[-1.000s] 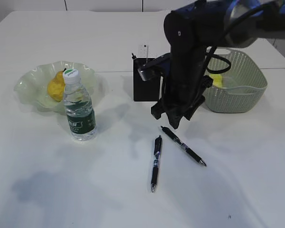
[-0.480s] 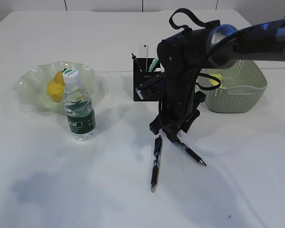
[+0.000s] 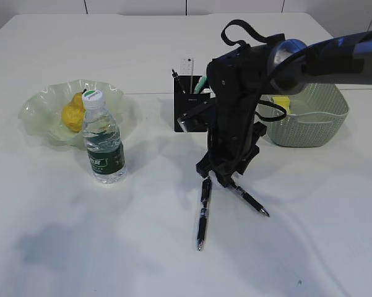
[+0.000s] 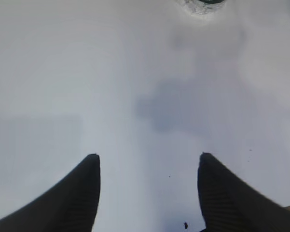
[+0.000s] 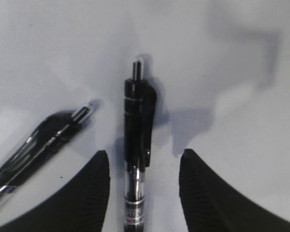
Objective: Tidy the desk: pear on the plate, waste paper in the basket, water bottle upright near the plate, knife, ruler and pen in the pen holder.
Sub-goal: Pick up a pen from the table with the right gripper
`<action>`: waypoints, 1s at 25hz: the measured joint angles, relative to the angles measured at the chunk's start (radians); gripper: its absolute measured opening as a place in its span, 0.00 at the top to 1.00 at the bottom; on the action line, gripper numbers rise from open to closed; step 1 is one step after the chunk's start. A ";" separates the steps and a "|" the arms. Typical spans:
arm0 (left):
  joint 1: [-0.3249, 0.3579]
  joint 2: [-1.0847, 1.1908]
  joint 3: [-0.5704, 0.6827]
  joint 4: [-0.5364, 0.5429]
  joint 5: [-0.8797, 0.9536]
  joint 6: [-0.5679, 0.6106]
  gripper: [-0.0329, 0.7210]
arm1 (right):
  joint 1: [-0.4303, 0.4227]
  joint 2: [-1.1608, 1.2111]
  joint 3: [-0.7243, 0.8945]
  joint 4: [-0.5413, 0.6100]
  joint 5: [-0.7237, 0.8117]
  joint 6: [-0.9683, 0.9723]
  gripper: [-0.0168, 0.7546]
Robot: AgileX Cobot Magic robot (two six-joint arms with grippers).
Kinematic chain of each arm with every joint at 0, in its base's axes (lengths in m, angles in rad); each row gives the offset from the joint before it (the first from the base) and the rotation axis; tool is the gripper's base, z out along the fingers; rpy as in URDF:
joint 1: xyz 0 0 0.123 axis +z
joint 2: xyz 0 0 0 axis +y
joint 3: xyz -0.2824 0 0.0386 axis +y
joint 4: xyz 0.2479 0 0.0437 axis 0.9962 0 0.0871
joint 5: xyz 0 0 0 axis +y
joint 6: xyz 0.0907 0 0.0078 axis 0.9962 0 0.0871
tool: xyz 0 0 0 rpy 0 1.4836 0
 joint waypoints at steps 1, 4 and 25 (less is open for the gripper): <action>0.000 0.000 0.000 0.000 0.000 0.000 0.36 | -0.008 0.000 0.000 0.004 -0.002 0.000 0.52; 0.000 0.000 0.000 0.000 0.000 0.000 0.36 | -0.022 0.000 0.000 0.020 -0.002 -0.008 0.52; 0.000 0.000 0.000 0.000 -0.005 0.000 0.36 | -0.027 0.010 0.000 0.050 -0.002 -0.055 0.52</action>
